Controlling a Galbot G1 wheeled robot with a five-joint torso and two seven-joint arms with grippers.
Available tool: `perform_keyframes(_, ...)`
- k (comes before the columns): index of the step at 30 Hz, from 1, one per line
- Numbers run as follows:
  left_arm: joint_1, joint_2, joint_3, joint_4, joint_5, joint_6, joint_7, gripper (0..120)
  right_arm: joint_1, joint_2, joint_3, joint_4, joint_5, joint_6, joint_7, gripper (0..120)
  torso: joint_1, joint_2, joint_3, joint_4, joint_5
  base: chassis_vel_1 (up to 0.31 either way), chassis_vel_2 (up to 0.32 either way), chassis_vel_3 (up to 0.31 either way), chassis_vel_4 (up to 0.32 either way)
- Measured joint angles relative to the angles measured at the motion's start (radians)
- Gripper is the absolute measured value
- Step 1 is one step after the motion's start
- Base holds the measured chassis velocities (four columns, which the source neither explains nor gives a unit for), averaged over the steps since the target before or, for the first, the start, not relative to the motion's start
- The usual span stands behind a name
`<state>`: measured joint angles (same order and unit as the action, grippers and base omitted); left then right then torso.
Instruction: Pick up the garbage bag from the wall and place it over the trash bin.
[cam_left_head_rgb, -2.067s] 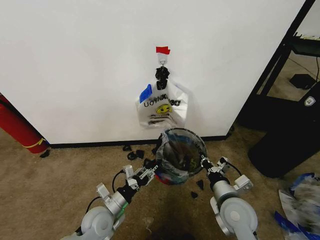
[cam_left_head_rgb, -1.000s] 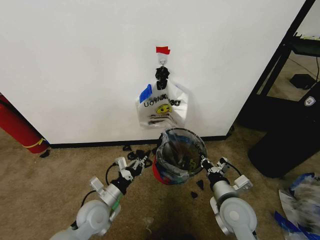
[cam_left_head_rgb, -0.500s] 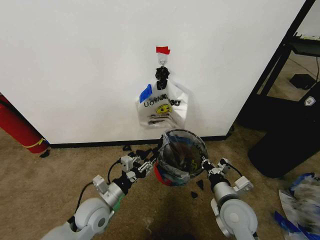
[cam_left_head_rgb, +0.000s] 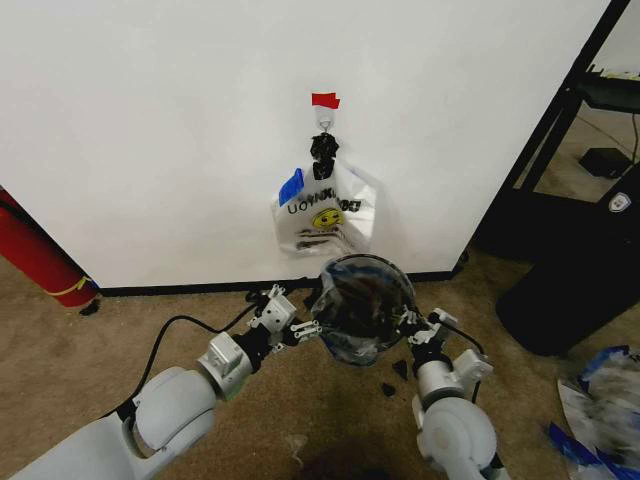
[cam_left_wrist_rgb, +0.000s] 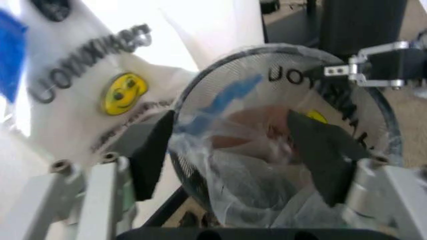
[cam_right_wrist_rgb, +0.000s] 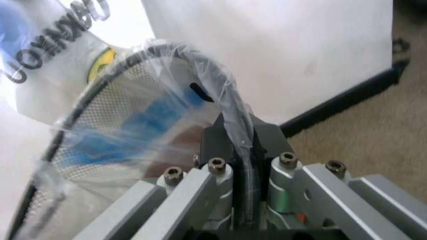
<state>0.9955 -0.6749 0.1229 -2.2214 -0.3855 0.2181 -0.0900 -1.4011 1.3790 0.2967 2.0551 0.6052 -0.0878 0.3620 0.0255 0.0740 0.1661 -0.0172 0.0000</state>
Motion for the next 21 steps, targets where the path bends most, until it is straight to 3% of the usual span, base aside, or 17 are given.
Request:
perform_keyframes(9,-0.208,-0.06,0.246,0.103,0.008,0.091,-0.047,33,-0.002,0.008,-0.008,-0.002,-0.041,0.007,-0.025,1,0.0,0.0,0.0,-0.0003,0.0,0.0,0.0,0.0,0.0)
perform_keyframes(21,-0.213,-0.053,0.226,0.109,0.088,0.179,-0.119,29,0.003,0.007,-0.005,-0.01,-0.024,0.007,-0.038,1,0.0,0.0,0.0,0.0002,0.0001,0.0,0.0,0.0,0.0)
